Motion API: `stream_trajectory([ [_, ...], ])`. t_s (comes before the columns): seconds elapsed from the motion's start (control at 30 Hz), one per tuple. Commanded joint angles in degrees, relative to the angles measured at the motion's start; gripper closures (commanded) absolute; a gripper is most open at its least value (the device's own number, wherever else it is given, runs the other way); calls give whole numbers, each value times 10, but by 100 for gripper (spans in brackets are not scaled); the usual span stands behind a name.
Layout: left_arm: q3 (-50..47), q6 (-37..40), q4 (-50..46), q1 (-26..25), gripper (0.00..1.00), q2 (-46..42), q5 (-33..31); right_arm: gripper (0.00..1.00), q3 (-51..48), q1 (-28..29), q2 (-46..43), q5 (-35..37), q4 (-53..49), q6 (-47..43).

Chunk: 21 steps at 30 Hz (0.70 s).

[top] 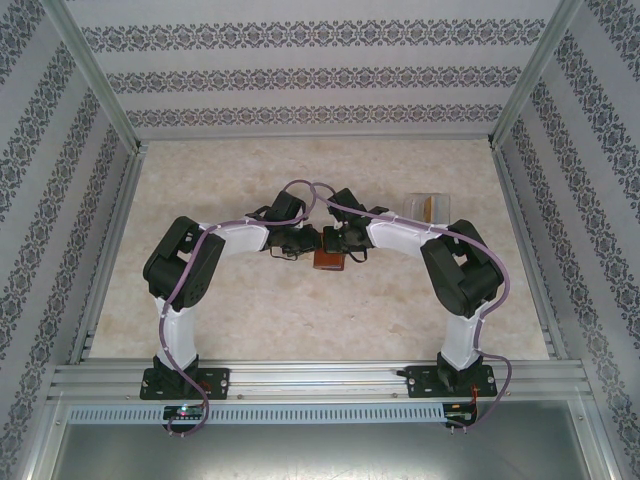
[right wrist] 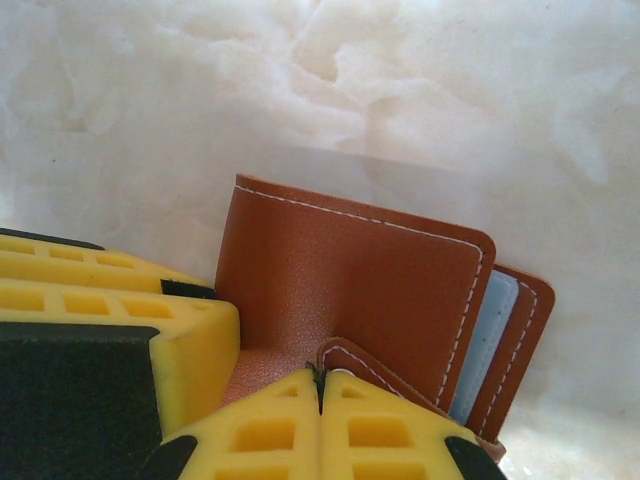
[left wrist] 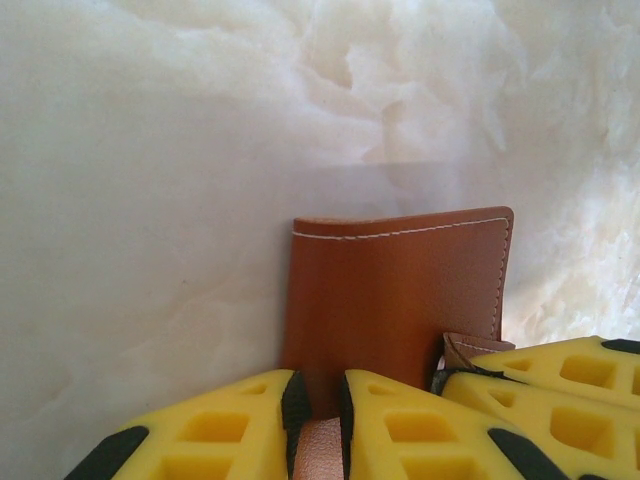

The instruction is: Put the credit cards into the card holder

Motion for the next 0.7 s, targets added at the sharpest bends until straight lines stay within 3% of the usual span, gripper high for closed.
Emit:
stream_trajectory([
  [0.0, -13, -2, -78, -18, 78, 43, -4, 100, -24, 7, 40, -30, -20, -15],
  [0.3, -17, -7, -74, -17, 78, 37, -13, 100, -41, 22, 56, -6, -19, -39],
  [0.67, -14, -13, -55, -15, 77, 29, 5, 100, -87, 40, 83, 53, -3, 16],
])
